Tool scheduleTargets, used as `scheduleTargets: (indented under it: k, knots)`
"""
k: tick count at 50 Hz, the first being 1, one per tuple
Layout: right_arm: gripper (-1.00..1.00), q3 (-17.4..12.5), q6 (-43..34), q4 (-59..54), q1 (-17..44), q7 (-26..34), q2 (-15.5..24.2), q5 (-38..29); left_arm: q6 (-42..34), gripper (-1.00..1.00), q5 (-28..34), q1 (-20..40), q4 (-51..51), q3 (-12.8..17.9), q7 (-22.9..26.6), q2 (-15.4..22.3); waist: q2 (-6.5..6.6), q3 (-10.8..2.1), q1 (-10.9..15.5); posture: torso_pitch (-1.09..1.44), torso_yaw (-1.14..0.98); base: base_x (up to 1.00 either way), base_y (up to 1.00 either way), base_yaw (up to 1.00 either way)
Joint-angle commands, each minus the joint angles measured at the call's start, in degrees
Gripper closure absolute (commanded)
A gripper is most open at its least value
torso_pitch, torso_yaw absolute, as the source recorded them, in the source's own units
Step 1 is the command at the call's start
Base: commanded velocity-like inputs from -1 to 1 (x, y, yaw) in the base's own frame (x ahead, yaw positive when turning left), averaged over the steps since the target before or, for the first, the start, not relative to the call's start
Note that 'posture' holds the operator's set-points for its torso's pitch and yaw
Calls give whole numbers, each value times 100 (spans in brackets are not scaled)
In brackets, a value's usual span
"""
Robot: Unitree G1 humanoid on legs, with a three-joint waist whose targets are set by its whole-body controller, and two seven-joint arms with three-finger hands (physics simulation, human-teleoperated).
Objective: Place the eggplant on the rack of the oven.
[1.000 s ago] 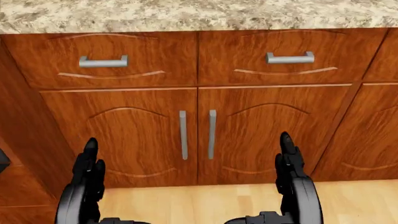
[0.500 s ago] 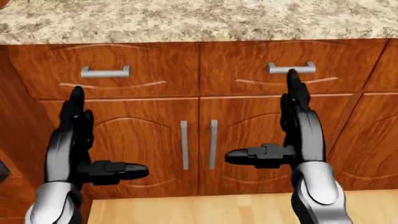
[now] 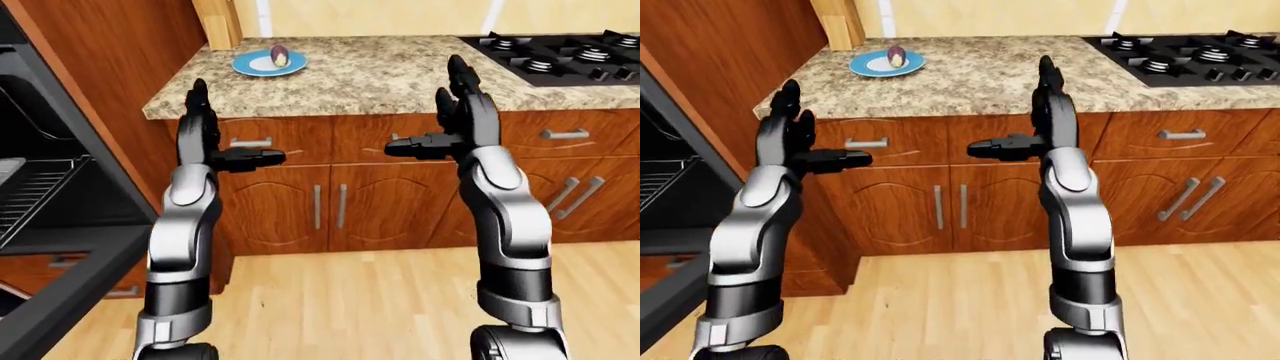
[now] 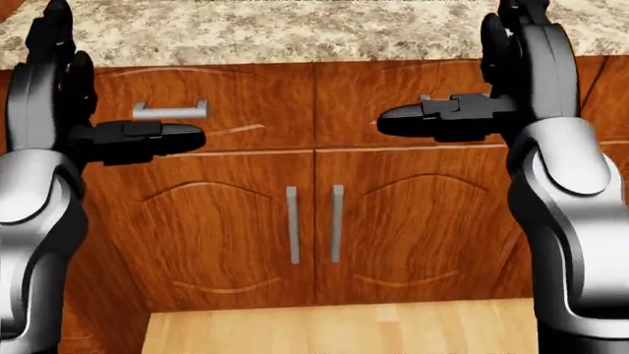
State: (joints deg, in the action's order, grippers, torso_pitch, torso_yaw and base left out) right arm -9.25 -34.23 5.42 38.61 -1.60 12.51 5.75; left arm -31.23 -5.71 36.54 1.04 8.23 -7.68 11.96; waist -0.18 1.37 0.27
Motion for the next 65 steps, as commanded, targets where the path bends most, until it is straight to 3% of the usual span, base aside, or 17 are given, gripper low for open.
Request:
scheduleTargets:
  k: [1, 8, 17, 21, 27, 41, 42, 48, 52, 56, 58, 61, 63, 64, 65]
  knots:
    - [-100, 65, 90, 143, 179, 11, 80, 84, 60, -100, -8, 220, 226, 32, 48, 53, 7, -122, 0, 0, 0, 0, 0, 0]
    - [-100, -118, -1142, 1195, 596, -147, 296, 352, -903, -100, -321, 402, 957, 159, 68, 189, -9, -117, 3, 0, 0, 0, 0, 0]
    - [-100, -321, -1947, 2053, 608, -420, 527, 763, -1428, -100, -391, 412, 1586, 194, -118, 257, -29, -67, 15, 0, 0, 0, 0, 0]
    - [-100, -254, -2127, 2292, 597, -501, 500, 829, -1667, -100, -471, 448, 1873, 277, -179, 282, -22, -53, 15, 0, 0, 0, 0, 0]
    - [-100, -492, -2677, 2828, 725, -647, 619, 1173, -2479, -100, -677, 643, 2580, 419, -255, 468, -15, -28, 12, 0, 0, 0, 0, 0]
    - [-100, -516, -2761, 2900, 847, -1032, 767, 1652, -2908, -100, -802, 800, 2953, 439, -309, 579, -13, -5, 13, 0, 0, 0, 0, 0]
    - [-100, -494, -2709, 2882, 814, -1039, 764, 1657, -2895, -100, -819, 806, 2946, 470, -310, 588, 9, -136, 0, 0, 0, 0, 7, 0]
    - [-100, -482, -2641, 2891, 758, -1100, 755, 1712, -2840, -100, -834, 756, 2942, 427, -324, 585, 49, -48, -31, 0, 0, 3, 12, 0]
    - [-100, -491, -2645, 2894, 766, -1144, 763, 1765, -2875, -100, -856, 772, 2957, 449, -322, 583, 175, 18, -64, 0, 0, 9, 19, 0]
    - [-100, -485, -2603, 2860, 769, -1168, 775, 1787, -2835, -100, -866, 765, 2898, 447, -329, 592, 224, 5, -86, 0, 0, 10, 18, 0]
    - [-100, -471, -2561, 2842, 749, -1164, 778, 1788, -2809, -100, -869, 754, 2883, 446, -320, 602, 163, -39, -79, 0, 0, 10, 19, 0]
    - [-100, -464, -2593, 2862, 758, -1178, 784, 1803, -2842, -100, -891, 769, 2928, 451, -334, 598, -17, 17, -45, 0, 0, 10, 19, 0]
    - [-100, -476, -2649, 2898, 783, -1200, 788, 1825, -2856, -100, -897, 756, 2949, 443, -339, 596, -208, 13, -14, 0, 0, 10, 18, 0]
    - [-100, -477, -2650, 2901, 787, -1200, 794, 1831, -2877, -100, -904, 765, 2964, 445, -343, 596, -373, -33, 0, 0, 0, 10, 19, 0]
    - [-100, -480, -2643, 2900, 785, -1199, 799, 1835, -2913, -100, -911, 784, 2987, 448, -354, 600, -143, 7, -48, 0, 0, 9, 20, 0]
